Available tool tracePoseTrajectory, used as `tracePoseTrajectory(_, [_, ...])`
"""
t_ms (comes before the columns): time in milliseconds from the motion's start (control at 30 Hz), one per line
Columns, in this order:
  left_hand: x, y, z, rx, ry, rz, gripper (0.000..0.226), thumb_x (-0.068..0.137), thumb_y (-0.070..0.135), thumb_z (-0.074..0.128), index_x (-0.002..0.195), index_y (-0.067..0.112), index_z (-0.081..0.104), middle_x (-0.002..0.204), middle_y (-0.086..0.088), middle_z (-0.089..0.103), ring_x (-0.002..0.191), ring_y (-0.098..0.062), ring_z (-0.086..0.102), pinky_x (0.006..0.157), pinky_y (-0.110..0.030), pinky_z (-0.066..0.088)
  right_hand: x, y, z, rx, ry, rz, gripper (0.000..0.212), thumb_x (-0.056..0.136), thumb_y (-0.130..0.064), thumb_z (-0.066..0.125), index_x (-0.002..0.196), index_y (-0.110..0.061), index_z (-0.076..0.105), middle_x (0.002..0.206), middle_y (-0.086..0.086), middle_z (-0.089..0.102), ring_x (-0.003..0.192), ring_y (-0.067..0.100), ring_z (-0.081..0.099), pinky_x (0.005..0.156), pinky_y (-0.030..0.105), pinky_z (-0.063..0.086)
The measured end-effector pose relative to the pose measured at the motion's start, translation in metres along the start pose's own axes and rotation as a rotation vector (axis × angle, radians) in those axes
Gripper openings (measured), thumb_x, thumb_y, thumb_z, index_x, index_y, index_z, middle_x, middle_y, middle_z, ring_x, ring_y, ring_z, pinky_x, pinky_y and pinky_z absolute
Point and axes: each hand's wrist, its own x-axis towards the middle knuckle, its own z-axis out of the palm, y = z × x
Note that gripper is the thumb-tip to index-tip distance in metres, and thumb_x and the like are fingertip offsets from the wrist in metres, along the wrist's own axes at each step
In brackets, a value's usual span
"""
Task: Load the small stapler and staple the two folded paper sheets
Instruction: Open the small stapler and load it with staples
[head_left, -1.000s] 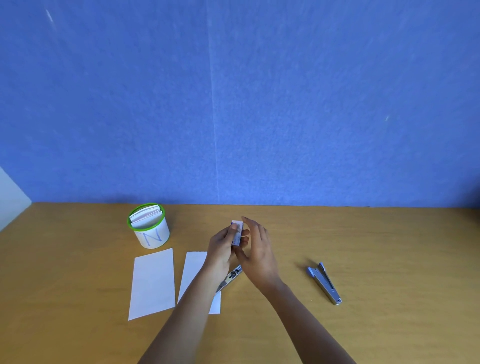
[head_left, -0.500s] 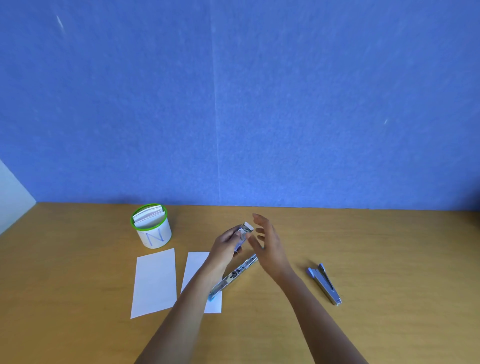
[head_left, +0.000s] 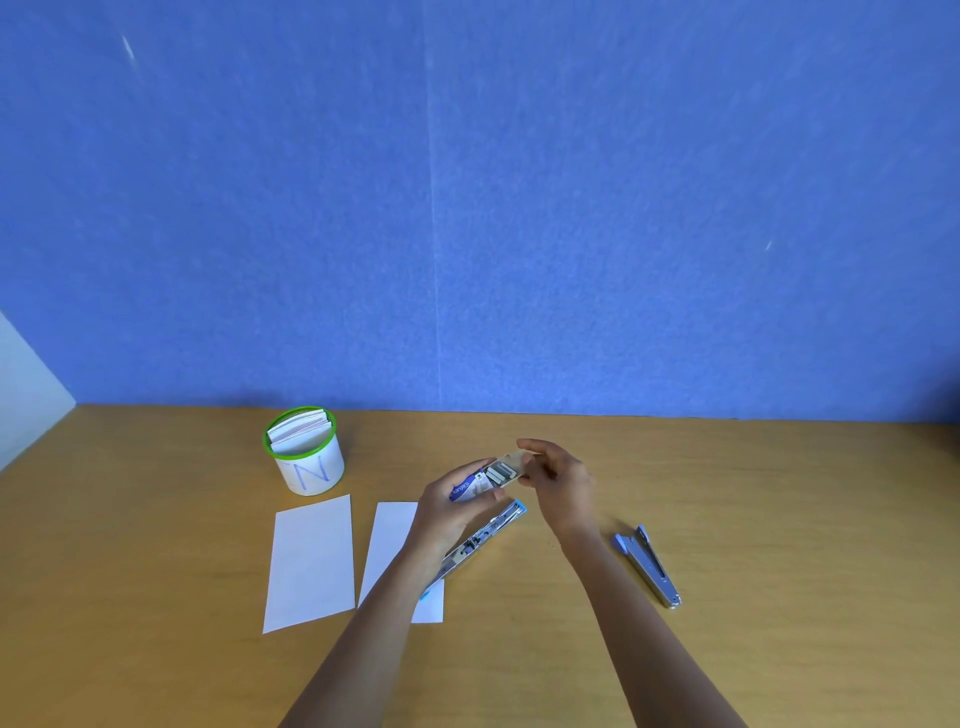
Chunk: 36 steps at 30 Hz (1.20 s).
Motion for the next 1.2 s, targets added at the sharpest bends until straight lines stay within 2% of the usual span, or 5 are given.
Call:
tracePoseTrajectory(133, [-0.001, 0.003, 0.002, 0.006, 0.047, -0.023, 0.036, 0.073, 0.023, 0.079, 0.106, 0.033, 0.069, 0.089, 0.015, 0.072, 0.071, 0.007, 0.063, 0.063, -0.011, 0.045, -0.006, -0.007, 0.001, -0.171, 0.057, -0.254, 0.019, 0.087, -0.002, 0.062, 0.102, -0.011, 0.068, 0.097, 0.001, 0.068, 0.077, 0.011, 0.062, 0.066, 0.001, 0.042])
tracePoseTrajectory(267, [0.001, 0.004, 0.001, 0.0, 0.076, -0.013, 0.03, 0.074, 0.02, 0.078, 0.1, 0.035, 0.071, 0.083, 0.018, 0.071, 0.072, 0.004, 0.061, 0.065, -0.014, 0.045, -0.011, -0.016, 0.0, -0.341, 0.077, -0.498, 0.011, 0.083, -0.005, 0.068, 0.09, -0.012, 0.072, 0.09, 0.002, 0.063, 0.085, 0.017, 0.054, 0.073, 0.022, 0.045])
tracePoseTrajectory(533, [0.001, 0.002, 0.002, 0.038, 0.088, 0.009, 0.027, 0.074, 0.021, 0.075, 0.092, 0.04, 0.072, 0.089, 0.016, 0.072, 0.082, -0.004, 0.063, 0.073, -0.021, 0.046, -0.017, -0.022, 0.003, -0.585, -0.053, -0.505, 0.014, 0.087, -0.019, 0.065, 0.097, -0.013, 0.073, 0.096, 0.004, 0.063, 0.093, 0.023, 0.052, 0.08, 0.032, 0.047])
tracePoseTrajectory(900, [0.0, 0.004, 0.005, 0.076, 0.079, -0.001, 0.031, 0.074, 0.018, 0.076, 0.102, 0.031, 0.072, 0.098, 0.011, 0.073, 0.094, -0.007, 0.066, 0.085, -0.024, 0.051, -0.021, -0.034, 0.002, -0.849, 0.002, -0.762, 0.031, 0.045, 0.002, 0.088, 0.056, -0.013, 0.063, 0.059, -0.005, 0.06, 0.053, 0.018, 0.058, 0.047, 0.019, 0.048])
tracePoseTrajectory(1200, [-0.001, 0.004, 0.006, 0.042, 0.084, -0.039, 0.031, 0.073, 0.024, 0.078, 0.1, 0.035, 0.071, 0.096, 0.012, 0.073, 0.088, -0.006, 0.065, 0.074, -0.02, 0.048, -0.019, -0.023, 0.007, -0.662, -0.021, -0.522, 0.013, 0.092, -0.004, 0.051, 0.089, -0.002, 0.063, 0.086, 0.01, 0.066, 0.086, 0.027, 0.055, 0.069, 0.032, 0.043])
